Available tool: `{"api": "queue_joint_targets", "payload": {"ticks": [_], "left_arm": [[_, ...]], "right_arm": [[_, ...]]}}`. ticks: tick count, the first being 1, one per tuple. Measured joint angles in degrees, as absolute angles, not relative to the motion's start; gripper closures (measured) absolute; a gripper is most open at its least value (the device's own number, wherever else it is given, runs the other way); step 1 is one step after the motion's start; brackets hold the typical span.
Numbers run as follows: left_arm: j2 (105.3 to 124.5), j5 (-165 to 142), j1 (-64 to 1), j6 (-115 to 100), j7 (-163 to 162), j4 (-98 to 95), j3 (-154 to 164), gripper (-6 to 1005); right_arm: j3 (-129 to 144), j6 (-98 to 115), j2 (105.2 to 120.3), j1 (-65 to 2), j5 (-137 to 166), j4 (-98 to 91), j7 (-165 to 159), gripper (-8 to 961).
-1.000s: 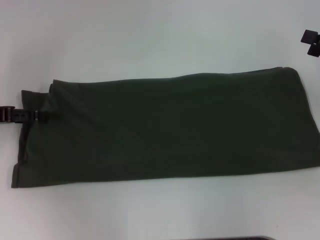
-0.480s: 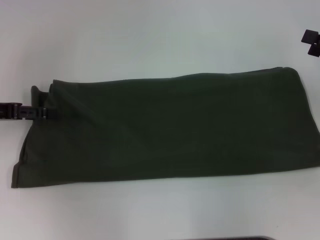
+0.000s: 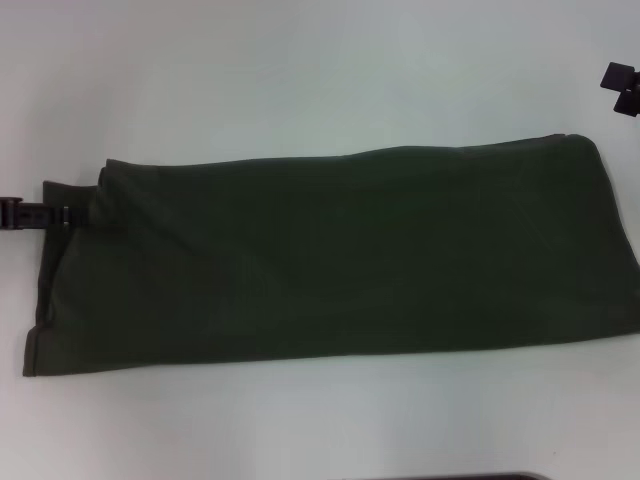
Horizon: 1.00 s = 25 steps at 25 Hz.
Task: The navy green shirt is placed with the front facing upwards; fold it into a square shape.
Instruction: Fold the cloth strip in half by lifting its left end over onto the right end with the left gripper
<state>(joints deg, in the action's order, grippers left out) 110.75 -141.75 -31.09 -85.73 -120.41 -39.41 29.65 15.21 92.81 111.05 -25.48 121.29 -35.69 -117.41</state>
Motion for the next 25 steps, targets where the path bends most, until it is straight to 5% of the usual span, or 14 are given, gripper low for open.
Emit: {"api": "queue_joint_targets", "payload": {"ticks": [25], "left_arm": [[110.47,-145.4,-30.3,-86.7,-121.2,-39.0,30.1,112]], "right_arm": [[15.0,92.8,111.09,-25.1,121.3,-35.9,-117.8,36]]}}
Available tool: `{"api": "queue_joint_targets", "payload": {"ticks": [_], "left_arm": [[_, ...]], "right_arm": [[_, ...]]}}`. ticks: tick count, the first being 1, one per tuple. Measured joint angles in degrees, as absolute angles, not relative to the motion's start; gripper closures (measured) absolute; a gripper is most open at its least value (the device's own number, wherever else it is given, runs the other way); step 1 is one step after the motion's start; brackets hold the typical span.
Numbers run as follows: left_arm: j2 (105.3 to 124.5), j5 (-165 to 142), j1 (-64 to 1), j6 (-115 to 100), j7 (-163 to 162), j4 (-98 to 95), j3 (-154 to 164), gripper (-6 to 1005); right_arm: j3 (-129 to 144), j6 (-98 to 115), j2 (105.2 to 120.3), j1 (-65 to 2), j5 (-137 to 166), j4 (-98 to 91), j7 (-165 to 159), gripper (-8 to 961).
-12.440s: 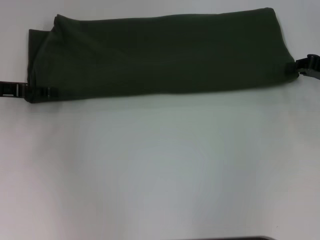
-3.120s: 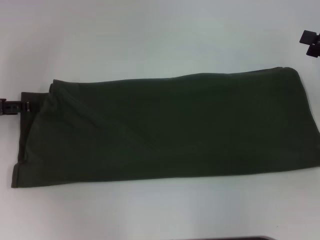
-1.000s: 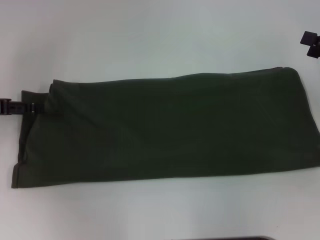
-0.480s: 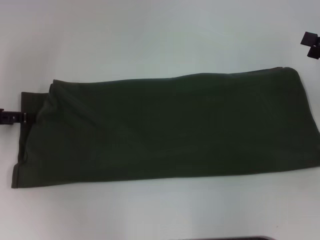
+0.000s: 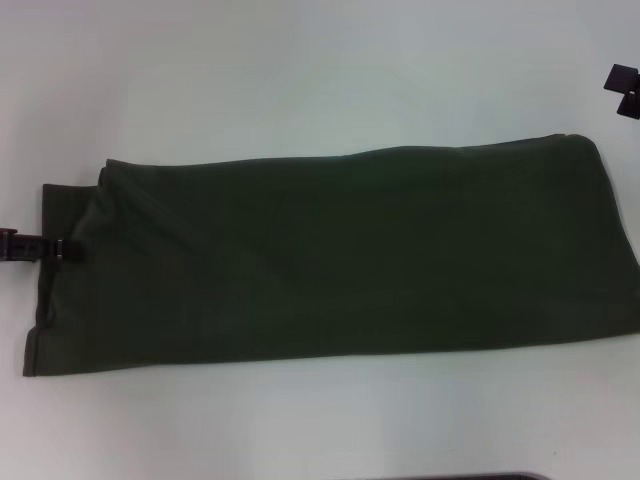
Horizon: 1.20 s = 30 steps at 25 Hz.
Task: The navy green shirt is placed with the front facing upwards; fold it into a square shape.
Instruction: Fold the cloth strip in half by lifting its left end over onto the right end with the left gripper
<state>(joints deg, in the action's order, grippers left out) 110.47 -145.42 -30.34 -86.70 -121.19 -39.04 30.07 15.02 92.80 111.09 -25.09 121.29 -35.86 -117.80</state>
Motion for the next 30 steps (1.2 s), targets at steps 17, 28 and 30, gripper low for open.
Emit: {"api": "queue_joint_targets", "payload": {"ticks": [17,28,30], "left_arm": [[111.81,-145.0,-31.6,-90.6,-121.2,-39.3,30.1,112],[113.23,-145.0,-33.5,-93.1,-120.7,-39.7,30.1,112],[113.26,-145.0,-33.6,-93.1,-120.6,-39.8,30.1,113]], "right_arm": [[15.0,92.8,110.9,-24.9,121.3,-35.7,-117.9,37],[14.9,92.8,110.82,-24.9,121.3,-35.7,-117.7,37],[14.9,92.7,110.89,-24.9,121.3,-35.7,-117.6,37]]}}
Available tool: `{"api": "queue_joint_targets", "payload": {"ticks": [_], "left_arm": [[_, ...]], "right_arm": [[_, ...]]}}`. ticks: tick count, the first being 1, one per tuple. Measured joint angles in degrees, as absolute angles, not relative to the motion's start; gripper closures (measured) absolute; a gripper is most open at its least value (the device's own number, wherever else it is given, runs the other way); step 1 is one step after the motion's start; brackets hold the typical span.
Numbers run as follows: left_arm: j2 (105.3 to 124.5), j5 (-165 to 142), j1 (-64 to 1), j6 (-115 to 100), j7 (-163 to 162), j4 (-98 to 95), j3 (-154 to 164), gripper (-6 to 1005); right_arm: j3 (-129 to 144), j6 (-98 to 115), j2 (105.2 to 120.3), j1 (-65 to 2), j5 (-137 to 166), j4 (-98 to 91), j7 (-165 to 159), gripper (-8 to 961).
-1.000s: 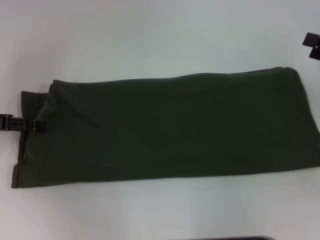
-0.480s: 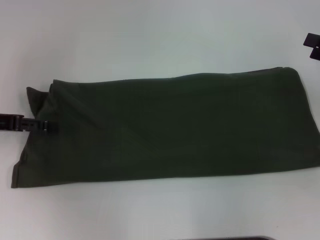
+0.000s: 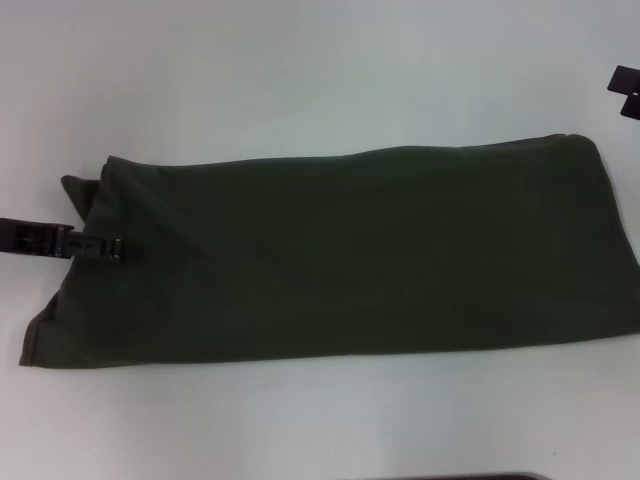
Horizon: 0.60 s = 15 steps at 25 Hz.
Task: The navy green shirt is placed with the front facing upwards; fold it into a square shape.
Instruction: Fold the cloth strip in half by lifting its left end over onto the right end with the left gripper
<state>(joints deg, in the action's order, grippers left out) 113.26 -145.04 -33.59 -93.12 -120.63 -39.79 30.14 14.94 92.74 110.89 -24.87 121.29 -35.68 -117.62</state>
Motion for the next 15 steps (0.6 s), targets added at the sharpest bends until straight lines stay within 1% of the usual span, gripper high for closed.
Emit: {"api": "queue_joint_targets", "payload": {"ticks": [15], "left_arm": [[112.72,-145.9,-32.5,-88.5,-120.6,-41.4,30.1,112]], "right_arm": [[14.9,92.8,111.08,-24.9,121.3,-35.7,-117.4,37]]}}
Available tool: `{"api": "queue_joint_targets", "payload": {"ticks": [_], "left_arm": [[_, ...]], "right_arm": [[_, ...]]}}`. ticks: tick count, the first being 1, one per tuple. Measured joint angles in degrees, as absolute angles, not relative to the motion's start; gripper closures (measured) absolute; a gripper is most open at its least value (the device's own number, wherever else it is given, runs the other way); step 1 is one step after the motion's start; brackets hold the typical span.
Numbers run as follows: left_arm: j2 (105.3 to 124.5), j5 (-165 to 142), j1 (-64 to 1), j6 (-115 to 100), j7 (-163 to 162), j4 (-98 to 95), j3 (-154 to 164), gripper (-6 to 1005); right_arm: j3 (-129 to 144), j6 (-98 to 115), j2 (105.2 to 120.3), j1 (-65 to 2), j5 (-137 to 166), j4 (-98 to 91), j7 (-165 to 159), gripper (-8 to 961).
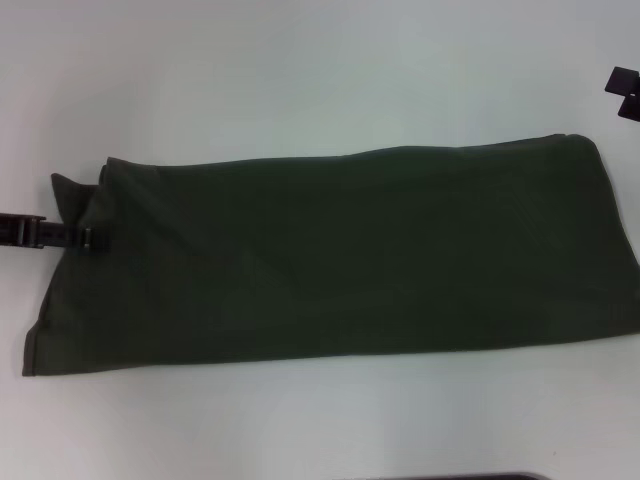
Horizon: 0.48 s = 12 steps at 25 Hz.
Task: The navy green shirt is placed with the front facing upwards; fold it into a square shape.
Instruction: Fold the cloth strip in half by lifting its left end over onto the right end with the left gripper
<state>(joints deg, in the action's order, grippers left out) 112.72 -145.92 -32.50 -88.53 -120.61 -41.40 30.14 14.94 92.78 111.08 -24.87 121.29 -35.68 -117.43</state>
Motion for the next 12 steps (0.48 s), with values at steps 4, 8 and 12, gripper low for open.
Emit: {"api": "queue_joint_targets", "payload": {"ticks": [4,8,12], "left_arm": [[112.68,-148.0,-32.4,-87.2,-120.9,-41.4,30.1,112],[112.66,-148.9,-32.5,-86.7,-121.1,-41.3,30.0,113],[112.68,-149.0,-32.4,-87.7,-121.1,-41.3,30.0,115]], "right_arm": [[14.9,92.8,111.08,-24.9,121.3,-35.7,-117.5,37],[14.9,92.8,111.09,-24.9,121.3,-35.8,-117.7,37],[14.9,92.8,110.97,-24.9,121.3,-35.9,-117.8,36]]}}
